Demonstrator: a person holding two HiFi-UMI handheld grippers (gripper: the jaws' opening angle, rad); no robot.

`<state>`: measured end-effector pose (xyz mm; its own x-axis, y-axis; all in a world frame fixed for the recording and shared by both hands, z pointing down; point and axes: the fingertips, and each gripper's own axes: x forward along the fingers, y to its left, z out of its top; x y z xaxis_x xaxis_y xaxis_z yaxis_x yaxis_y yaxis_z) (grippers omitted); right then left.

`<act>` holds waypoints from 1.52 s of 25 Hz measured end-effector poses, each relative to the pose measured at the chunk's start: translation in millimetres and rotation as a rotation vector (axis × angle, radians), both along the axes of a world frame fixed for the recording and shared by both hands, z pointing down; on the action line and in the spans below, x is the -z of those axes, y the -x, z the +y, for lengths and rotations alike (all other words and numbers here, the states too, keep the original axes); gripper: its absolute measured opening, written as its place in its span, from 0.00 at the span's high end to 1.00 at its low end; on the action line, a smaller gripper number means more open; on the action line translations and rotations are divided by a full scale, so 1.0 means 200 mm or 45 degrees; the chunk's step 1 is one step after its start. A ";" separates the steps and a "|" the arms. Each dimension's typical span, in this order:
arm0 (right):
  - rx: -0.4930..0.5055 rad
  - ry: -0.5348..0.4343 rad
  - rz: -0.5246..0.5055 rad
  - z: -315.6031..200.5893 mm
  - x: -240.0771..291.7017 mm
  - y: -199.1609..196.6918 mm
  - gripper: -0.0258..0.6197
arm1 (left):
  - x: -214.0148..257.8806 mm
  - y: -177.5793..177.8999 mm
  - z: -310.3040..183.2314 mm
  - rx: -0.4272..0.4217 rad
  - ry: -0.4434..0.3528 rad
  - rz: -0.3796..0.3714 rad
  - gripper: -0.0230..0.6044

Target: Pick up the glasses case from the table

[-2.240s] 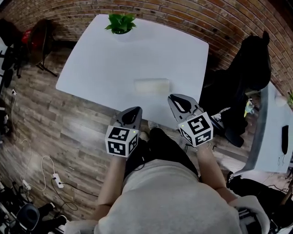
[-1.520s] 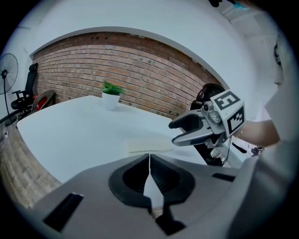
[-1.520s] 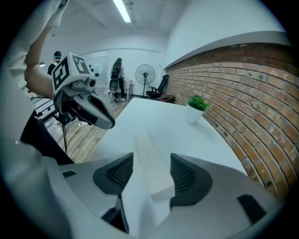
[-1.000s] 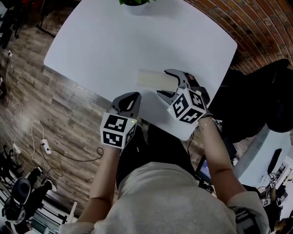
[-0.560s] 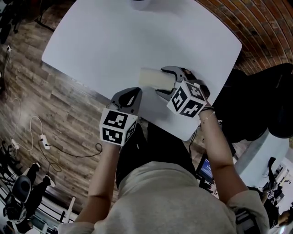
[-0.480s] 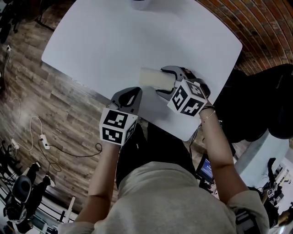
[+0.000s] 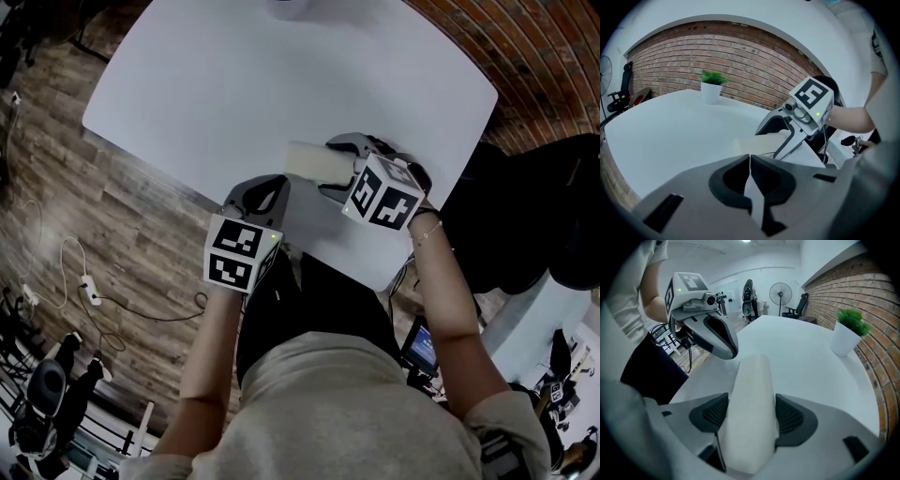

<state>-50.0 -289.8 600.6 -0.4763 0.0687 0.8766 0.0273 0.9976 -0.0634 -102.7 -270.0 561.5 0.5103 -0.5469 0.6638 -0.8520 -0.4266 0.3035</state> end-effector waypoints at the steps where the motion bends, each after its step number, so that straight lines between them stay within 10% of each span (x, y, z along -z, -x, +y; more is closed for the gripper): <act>1: -0.005 0.000 -0.001 0.00 0.00 0.00 0.48 | 0.00 0.00 0.00 -0.004 0.001 -0.006 0.95; 11: -0.038 0.015 -0.059 0.01 0.02 0.00 0.49 | 0.02 0.05 0.00 -0.035 -0.023 -0.080 0.94; 18: -0.060 0.050 -0.097 0.00 0.03 0.00 0.49 | -0.03 0.02 0.00 -0.192 -0.028 -0.176 0.62; 26: -0.084 0.061 -0.162 0.00 0.08 -0.01 0.49 | -0.06 -0.01 -0.02 -0.306 -0.070 -0.326 0.57; 38: -0.090 0.164 -0.272 0.03 0.14 -0.05 0.49 | -0.05 -0.09 -0.11 -0.684 -0.371 -0.740 0.49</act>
<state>-39.2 -284.1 573.3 -0.6576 0.1333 0.7415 -0.0159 0.9816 -0.1905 -84.0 -291.1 570.5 0.3710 -0.5175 0.7711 -0.4974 -0.8119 -0.3056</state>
